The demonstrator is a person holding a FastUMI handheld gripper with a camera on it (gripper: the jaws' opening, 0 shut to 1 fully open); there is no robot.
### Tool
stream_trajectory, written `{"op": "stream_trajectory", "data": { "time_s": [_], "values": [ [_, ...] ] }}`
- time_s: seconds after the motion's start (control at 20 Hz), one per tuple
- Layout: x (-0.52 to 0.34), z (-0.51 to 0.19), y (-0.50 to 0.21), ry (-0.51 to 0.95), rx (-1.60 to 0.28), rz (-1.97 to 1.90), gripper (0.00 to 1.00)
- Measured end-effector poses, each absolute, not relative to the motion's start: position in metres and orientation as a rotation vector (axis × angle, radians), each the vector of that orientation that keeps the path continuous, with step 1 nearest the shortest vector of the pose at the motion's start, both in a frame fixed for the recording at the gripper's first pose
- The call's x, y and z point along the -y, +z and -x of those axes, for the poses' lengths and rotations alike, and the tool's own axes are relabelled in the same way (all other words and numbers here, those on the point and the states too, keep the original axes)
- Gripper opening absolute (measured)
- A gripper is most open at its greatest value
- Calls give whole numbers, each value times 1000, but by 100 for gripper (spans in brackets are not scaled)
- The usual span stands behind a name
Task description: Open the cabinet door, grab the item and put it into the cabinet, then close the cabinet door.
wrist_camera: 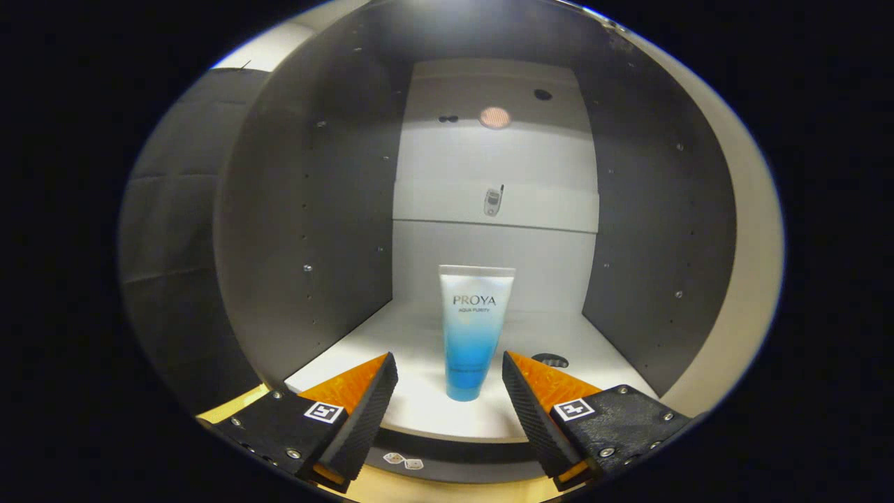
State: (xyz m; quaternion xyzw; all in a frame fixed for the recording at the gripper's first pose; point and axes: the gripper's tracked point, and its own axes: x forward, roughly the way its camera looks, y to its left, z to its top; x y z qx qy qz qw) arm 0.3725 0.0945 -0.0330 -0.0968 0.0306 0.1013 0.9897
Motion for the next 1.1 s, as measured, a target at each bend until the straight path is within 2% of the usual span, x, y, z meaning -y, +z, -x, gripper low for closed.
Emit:
{"op": "stream_trajectory", "data": {
  "time_s": [0.8,1.1],
  "values": [
    [-98,-185,16,115,-4,78,94],
    [-116,-98,20,136,-5,-25,94]
  ]
}}
